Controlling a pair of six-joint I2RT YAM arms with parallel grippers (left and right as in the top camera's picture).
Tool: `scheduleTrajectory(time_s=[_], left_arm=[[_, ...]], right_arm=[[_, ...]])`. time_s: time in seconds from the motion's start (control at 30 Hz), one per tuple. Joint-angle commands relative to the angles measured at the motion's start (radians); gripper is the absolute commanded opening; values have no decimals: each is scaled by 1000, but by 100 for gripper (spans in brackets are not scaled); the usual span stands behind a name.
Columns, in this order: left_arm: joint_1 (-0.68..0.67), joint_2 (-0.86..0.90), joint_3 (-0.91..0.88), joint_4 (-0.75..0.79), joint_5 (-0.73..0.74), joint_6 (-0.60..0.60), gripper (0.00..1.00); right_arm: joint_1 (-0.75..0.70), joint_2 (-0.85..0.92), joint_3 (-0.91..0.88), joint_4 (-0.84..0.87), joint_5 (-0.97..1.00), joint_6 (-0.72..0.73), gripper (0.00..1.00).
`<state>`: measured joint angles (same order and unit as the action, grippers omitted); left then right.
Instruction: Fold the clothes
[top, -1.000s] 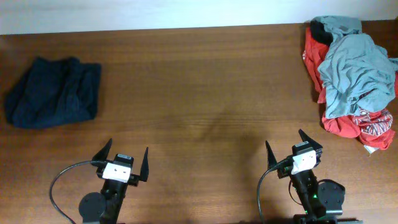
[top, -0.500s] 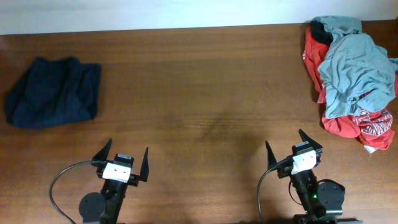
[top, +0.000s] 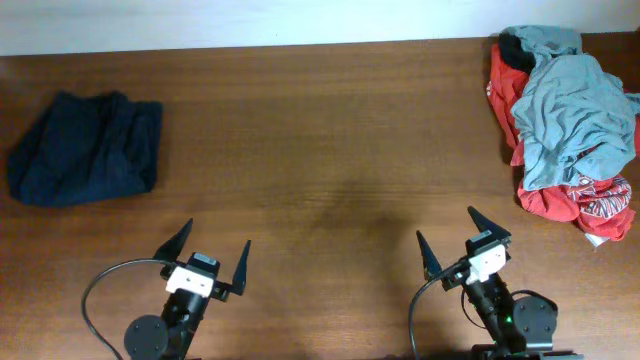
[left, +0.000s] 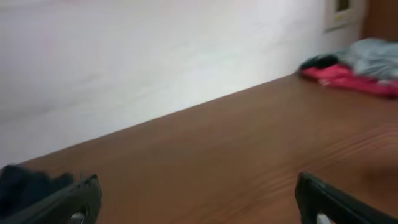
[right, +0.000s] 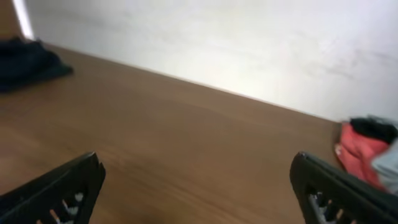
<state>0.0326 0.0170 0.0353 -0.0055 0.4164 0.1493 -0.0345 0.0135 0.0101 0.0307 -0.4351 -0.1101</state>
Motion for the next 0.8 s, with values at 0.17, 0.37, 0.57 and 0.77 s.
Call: scheduleTrajectory(time_s=[0.17, 0.37, 0.57, 0.77], left_arm=[[5, 137, 102, 14, 112, -135, 99], [5, 411, 342, 9, 134, -135, 99], [5, 762, 688, -139, 260, -135, 99], [5, 1096, 1009, -368, 329, -135, 99]], right_arm=[[8, 26, 128, 8, -51, 63, 99], [8, 162, 292, 6, -62, 64, 99], [8, 398, 523, -132, -102, 63, 99], [8, 706, 854, -439, -133, 63, 99]])
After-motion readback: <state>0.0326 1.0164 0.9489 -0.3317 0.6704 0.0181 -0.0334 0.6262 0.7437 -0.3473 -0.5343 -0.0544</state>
